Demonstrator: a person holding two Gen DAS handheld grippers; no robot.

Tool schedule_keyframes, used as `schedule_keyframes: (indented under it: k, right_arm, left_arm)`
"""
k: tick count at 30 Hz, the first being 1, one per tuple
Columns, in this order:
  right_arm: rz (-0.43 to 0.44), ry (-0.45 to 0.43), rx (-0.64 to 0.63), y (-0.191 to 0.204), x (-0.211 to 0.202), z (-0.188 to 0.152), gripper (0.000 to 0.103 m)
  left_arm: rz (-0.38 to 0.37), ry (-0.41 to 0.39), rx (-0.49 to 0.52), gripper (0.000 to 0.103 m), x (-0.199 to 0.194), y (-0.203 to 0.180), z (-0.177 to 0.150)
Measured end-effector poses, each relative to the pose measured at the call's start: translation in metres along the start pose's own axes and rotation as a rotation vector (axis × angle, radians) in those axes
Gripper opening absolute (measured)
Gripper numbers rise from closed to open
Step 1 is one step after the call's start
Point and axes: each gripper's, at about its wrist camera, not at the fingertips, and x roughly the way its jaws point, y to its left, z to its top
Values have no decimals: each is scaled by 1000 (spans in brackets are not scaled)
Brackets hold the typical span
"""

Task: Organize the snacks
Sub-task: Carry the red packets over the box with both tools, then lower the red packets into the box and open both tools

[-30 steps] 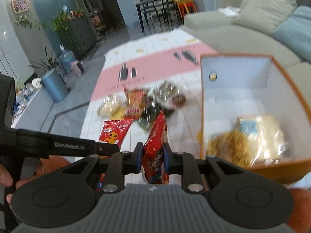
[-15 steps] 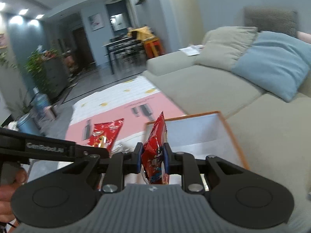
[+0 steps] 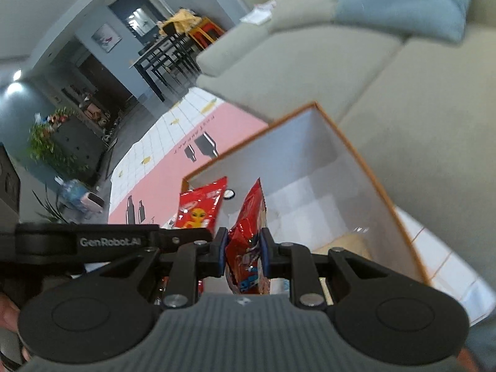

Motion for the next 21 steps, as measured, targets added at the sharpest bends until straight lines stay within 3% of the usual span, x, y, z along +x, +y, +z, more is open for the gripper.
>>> schedule_keyframes:
  k: [9,15,17,21]
  right_arm:
    - [-4,133,99,-21,47,-1,19]
    - [-9,143,123,-27,48,-1,20]
    - [-15,144,130,-31,47,0,21]
    - [-95,129,91,-25,47,3,26]
  left_arm:
    - [99,98,42,39,36,-2,9]
    - [113,105,72,40,41,-7,10]
    - [118,104,76,45,41,-6,10]
    - [115,107,80,52,39,-6,9]
